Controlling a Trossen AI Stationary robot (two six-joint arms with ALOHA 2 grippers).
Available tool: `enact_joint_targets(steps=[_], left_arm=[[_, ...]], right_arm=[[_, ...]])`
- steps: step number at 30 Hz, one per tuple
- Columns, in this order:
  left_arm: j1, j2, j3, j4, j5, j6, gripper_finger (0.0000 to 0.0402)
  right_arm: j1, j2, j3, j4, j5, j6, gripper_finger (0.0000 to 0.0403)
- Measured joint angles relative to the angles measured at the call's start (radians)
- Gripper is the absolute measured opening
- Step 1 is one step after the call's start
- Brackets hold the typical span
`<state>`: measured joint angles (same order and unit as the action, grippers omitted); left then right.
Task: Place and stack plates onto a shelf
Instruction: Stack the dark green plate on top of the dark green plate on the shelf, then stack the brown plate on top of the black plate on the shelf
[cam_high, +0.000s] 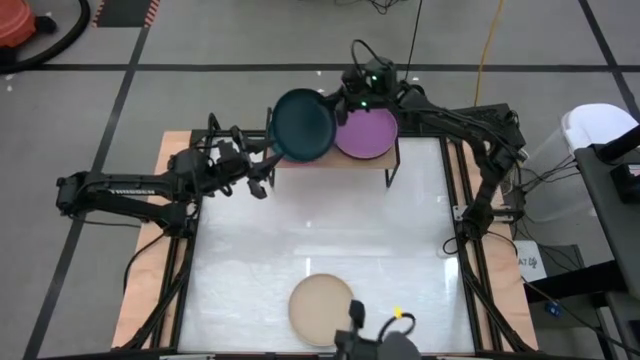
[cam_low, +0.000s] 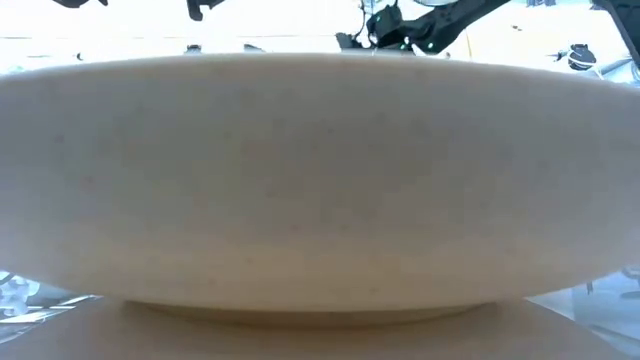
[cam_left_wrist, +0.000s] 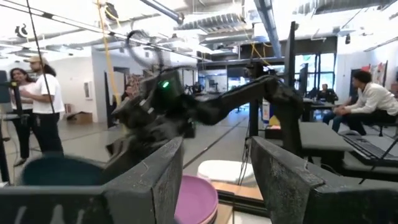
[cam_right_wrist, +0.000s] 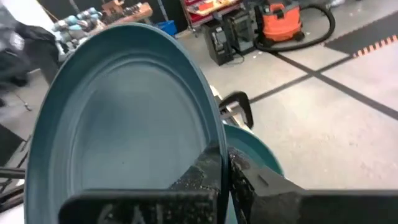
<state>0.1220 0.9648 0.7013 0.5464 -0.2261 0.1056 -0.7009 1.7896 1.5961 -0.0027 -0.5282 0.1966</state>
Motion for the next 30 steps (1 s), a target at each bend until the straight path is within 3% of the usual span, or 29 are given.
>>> enact_joint_targets(steps=[11,17,21,24,27,30], left_arm=[[-0.013,0.022,0.0,-0.012,0.0,0.005,0.0193],[-0.013,0.03,0.0,-0.037,0.0,0.005,0.0193],[-0.012,0.032,0.0,-0.056,0.0,-0.011,0.0193],[-0.02,0.031,0.0,-0.101,0.0,-0.051,0.0193],[-0.046,0.033,0.0,-0.167,0.0,-0.076,0.0193],[-0.083,0.056,0.002,-0.247,0.0,-0.121,0.0193]], right_arm=[[-0.005,0.141,0.004,0.065,0.001,0.019,0.003],[0.001,0.141,0.004,0.065,-0.054,-0.018,0.0088],[0.002,0.102,0.004,0.041,-0.071,-0.015,0.014],[0.0,0.05,0.004,-0.026,-0.168,-0.038,0.0165],[0.009,-0.024,-0.004,-0.151,-0.228,-0.126,0.0172],[0.042,-0.14,-0.066,-0.222,-0.224,-0.227,0.0167]])
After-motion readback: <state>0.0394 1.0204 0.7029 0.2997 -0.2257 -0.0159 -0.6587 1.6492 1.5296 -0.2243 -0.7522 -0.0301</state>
